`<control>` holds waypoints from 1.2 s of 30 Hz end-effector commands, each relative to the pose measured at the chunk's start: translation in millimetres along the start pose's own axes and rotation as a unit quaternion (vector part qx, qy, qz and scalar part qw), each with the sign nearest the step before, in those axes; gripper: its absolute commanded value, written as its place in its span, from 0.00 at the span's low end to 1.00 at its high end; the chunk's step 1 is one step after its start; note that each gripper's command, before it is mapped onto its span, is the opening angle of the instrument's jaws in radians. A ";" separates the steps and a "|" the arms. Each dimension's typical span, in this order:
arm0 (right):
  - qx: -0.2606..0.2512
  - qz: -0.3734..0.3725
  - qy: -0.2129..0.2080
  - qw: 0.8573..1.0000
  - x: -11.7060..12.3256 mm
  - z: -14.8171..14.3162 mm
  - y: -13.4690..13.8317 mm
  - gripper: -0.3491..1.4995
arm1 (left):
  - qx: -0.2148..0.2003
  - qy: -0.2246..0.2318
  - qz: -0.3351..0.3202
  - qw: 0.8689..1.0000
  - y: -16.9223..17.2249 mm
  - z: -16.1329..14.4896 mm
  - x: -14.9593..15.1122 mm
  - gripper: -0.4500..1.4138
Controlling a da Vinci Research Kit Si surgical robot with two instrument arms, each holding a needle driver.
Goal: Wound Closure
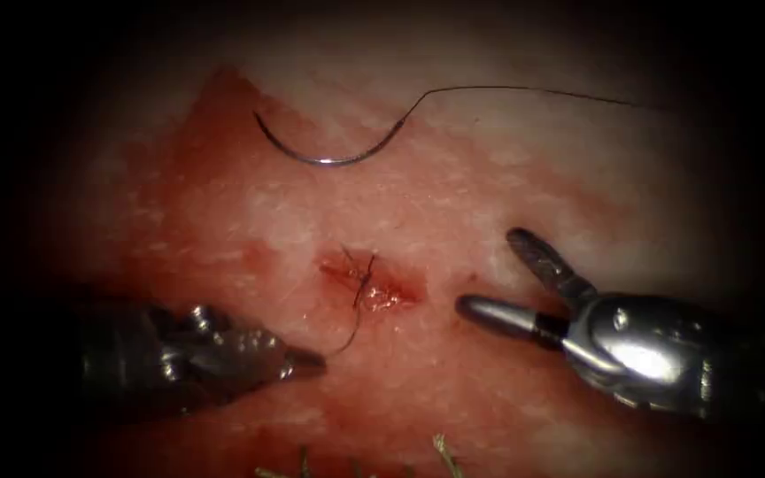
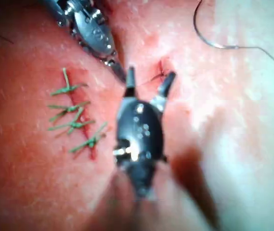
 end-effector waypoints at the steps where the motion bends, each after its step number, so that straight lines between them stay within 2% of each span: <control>1: 0.006 -0.026 0.002 1.000 -1.5 1.1 -0.4 0.83 | -0.001 0.000 0.004 1.000 0.5 0.6 -0.1 0.00; 8: 0.028 -0.129 0.017 0.991 -4.4 5.3 -0.2 0.84 | 0.002 0.014 0.012 1.000 0.3 -1.5 1.2 0.00; 14: 0.039 -0.167 0.019 0.985 -5.7 7.5 -0.9 0.86 | 0.008 0.023 0.018 1.000 0.4 -3.3 1.9 0.00; 19: 0.048 -0.223 0.017 0.973 -5.0 9.1 -2.9 0.87 | 0.011 0.029 0.022 0.999 0.8 -4.3 2.5 0.00; 26: 0.037 -0.296 0.006 0.954 -2.7 11.1 -4.7 0.88 | 0.013 0.028 0.025 0.999 1.4 -4.1 2.8 0.00; 36: 0.027 -0.324 0.002 0.946 -2.2 13.4 -5.0 0.88 | 0.014 0.028 0.028 0.999 1.5 -4.0 2.7 0.00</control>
